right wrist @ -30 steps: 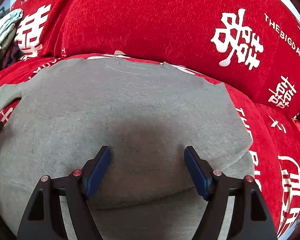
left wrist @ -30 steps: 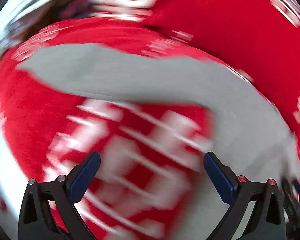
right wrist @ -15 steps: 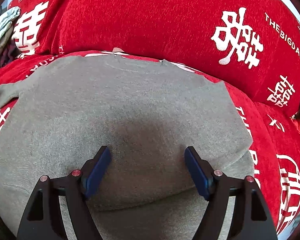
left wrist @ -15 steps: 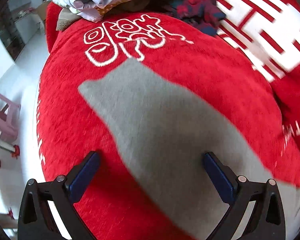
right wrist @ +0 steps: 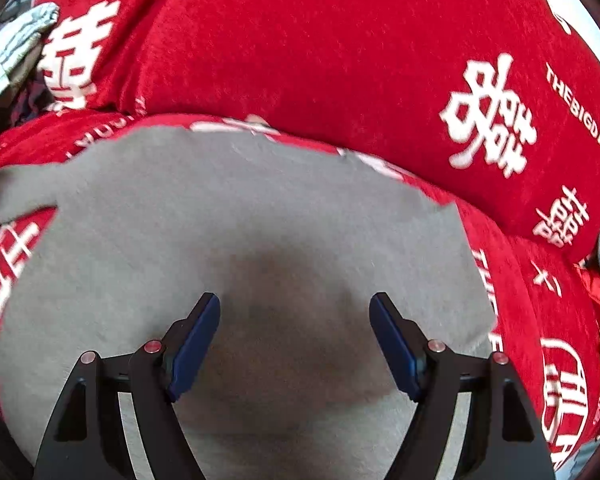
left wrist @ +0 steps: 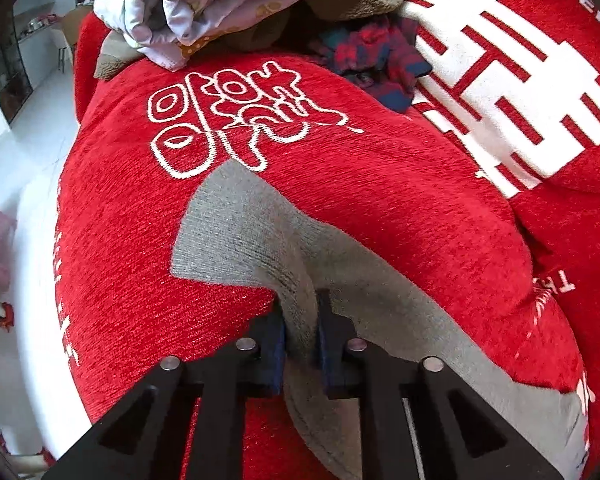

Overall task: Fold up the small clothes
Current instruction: 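Close the left tool on the other sleeve cuff, then lift the sleeve with the left tool, lay it across the body, open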

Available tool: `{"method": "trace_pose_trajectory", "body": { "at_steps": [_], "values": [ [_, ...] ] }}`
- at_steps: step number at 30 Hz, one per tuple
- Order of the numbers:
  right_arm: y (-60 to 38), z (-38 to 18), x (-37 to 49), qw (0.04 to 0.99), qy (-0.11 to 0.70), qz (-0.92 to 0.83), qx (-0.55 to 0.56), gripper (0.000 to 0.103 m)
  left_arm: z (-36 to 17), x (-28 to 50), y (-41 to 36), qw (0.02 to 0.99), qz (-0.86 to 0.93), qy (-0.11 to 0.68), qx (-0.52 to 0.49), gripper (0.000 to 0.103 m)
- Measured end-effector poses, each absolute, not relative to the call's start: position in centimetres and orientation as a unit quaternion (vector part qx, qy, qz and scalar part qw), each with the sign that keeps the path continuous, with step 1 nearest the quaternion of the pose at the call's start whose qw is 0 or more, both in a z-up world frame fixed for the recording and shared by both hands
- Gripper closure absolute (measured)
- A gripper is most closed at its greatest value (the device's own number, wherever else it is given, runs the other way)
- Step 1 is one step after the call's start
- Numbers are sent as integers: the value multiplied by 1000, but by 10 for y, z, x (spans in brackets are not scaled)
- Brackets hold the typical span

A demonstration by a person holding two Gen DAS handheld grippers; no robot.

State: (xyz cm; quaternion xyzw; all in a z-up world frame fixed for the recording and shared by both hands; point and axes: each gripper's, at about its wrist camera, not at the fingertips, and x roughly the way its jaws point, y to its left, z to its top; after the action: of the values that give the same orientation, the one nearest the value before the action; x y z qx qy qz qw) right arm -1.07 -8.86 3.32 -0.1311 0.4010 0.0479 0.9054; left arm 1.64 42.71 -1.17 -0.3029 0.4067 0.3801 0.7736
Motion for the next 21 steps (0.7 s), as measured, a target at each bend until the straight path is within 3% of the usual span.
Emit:
{"method": "trace_pose_trajectory", "body": {
  "at_steps": [11, 21],
  "values": [
    [13, 36, 57, 889, 412, 129, -155, 23, 45, -10, 382, 839, 341, 341, -252, 90],
    [94, -23, 146, 850, 498, 119, -126, 23, 92, -27, 350, 883, 289, 309, -202, 90]
  ]
}}
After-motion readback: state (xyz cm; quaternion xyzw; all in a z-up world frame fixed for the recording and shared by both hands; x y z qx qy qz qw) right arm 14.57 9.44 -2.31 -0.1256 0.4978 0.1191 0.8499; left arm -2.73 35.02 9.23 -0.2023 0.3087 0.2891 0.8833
